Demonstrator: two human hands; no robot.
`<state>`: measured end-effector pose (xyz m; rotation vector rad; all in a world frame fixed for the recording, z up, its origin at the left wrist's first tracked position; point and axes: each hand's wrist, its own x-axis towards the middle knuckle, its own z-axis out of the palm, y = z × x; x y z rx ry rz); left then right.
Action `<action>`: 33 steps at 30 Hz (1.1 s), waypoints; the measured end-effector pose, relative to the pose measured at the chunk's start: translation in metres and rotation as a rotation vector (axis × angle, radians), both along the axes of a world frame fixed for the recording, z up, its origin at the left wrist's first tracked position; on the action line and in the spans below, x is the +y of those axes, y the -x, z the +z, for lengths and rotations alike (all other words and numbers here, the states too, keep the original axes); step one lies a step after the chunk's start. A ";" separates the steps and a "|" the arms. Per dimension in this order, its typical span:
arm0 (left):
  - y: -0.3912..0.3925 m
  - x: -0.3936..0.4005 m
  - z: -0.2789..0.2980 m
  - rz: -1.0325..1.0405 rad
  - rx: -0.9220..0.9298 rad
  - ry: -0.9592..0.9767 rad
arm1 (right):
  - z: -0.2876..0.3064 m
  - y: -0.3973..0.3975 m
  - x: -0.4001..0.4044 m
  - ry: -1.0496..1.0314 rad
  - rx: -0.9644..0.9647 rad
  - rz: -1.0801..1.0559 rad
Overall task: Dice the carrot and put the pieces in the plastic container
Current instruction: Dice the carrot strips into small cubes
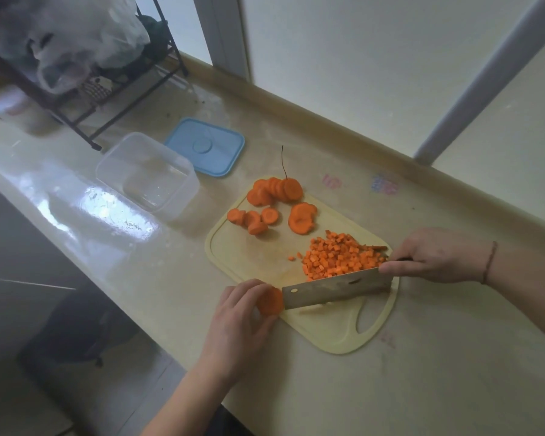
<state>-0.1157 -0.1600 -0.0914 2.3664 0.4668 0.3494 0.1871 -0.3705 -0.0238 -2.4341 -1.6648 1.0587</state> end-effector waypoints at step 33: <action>-0.003 -0.001 -0.009 0.011 -0.116 -0.120 | 0.006 0.132 -0.020 -0.180 0.428 -0.863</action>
